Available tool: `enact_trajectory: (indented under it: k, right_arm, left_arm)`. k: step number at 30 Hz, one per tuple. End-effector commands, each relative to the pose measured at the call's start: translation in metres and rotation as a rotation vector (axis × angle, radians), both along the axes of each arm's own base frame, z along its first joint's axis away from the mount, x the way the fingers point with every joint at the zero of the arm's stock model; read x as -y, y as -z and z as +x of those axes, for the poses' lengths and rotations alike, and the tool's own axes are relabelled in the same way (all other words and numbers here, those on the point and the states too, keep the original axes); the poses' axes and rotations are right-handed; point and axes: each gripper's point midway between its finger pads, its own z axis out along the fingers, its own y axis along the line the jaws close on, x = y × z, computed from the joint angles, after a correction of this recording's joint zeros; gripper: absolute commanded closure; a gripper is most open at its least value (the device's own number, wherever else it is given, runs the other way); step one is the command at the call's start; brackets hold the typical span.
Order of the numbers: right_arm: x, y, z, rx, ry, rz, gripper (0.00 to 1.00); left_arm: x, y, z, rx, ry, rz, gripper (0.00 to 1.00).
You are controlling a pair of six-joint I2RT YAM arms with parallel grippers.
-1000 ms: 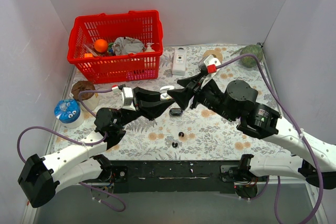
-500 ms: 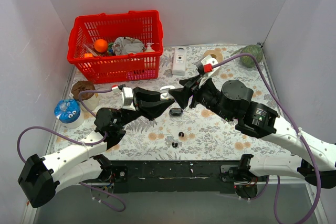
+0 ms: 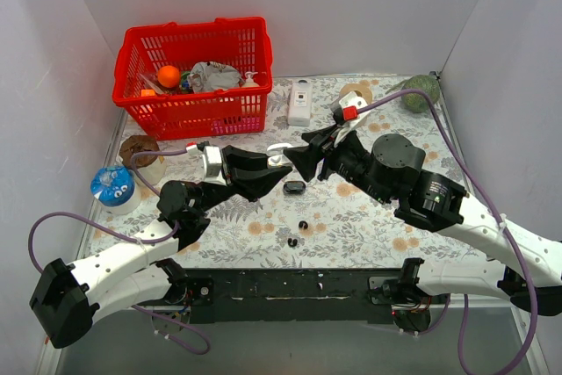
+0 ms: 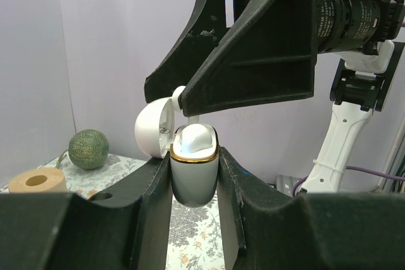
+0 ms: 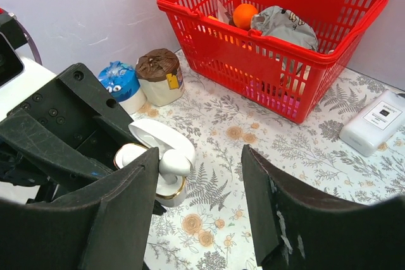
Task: Insert the wireless bluetooth earbuds into the charging case
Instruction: Adjust the earbud with the charging case.
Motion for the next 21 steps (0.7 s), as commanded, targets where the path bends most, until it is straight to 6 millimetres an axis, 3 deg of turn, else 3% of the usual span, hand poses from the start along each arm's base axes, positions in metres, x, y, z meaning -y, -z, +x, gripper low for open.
enact_trajectory:
  k: [1,14,21]
  right_arm:
    - [0.012,-0.029,-0.001,0.026,0.026,0.084,0.38]
    - [0.012,-0.036,-0.008,0.05,-0.018,0.119,0.36]
    - [0.034,-0.057,-0.009,0.092,0.028,0.213,0.41]
  left_arm:
    - [-0.007,-0.024,-0.005,0.049,-0.011,-0.04,1.0]
    - [-0.007,-0.023,-0.005,0.048,-0.011,-0.039,1.0]
    - [-0.007,-0.02,-0.006,0.049,-0.008,-0.033,1.0]
